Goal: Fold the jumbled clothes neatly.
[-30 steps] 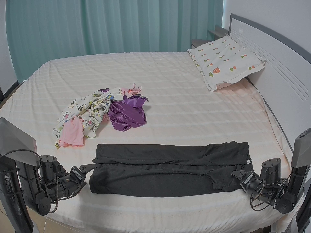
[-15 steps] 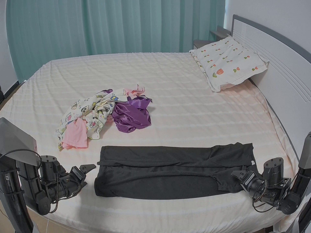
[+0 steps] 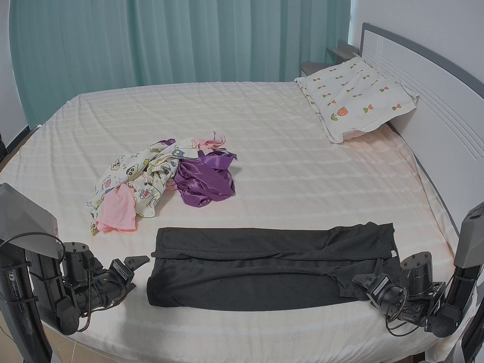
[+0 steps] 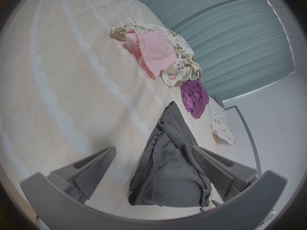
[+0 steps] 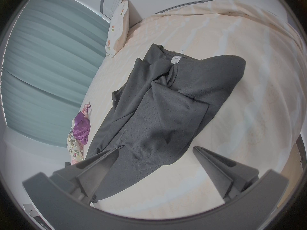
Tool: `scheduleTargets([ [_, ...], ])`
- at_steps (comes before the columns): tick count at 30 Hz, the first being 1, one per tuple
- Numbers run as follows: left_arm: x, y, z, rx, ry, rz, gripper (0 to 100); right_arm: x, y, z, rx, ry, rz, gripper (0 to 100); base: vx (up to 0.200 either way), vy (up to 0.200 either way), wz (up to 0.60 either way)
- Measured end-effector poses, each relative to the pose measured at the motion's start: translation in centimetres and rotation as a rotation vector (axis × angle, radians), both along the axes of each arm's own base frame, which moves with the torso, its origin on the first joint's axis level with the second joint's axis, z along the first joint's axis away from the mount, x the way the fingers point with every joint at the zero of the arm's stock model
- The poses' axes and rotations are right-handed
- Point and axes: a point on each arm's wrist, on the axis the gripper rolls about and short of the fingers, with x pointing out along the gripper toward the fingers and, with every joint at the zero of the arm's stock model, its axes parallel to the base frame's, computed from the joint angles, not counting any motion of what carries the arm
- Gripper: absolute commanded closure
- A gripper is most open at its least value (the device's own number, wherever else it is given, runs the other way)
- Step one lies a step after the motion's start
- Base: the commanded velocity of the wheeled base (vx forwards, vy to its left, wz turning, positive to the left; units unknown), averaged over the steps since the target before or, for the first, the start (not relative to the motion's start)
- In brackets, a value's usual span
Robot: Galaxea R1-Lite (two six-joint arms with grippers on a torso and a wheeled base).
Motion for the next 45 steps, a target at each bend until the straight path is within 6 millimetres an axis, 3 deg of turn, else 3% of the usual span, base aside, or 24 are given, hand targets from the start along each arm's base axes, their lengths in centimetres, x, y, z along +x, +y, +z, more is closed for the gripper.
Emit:
scheduleTargets([
  [16,0.1,0.0,-0.1,0.002,0.002,-0.002,0,0.1,0.0,0.6,0.006,-0.049,-0.011,100,0.0,0.0,0.0],
  [27,0.2,0.0,-0.2,0.002,0.005,-0.001,0,0.1,-0.1,2.9,0.026,-0.174,0.016,100,0.0,0.0,0.0],
  [34,0.2,0.0,-0.3,0.003,0.006,0.0,0,-0.2,-0.2,1.7,-0.049,-0.083,0.046,100,0.0,0.0,0.0],
  [35,0.2,0.0,-0.3,0.003,0.007,0.0,0,-0.3,-0.2,1.5,-0.059,-0.068,0.05,0,0.0,0.0,0.0],
  [45,0.3,0.0,-0.4,0.005,0.007,0.004,0,-0.4,-0.3,1.2,-0.107,-0.053,0.073,0,0.0,0.0,0.0],
])
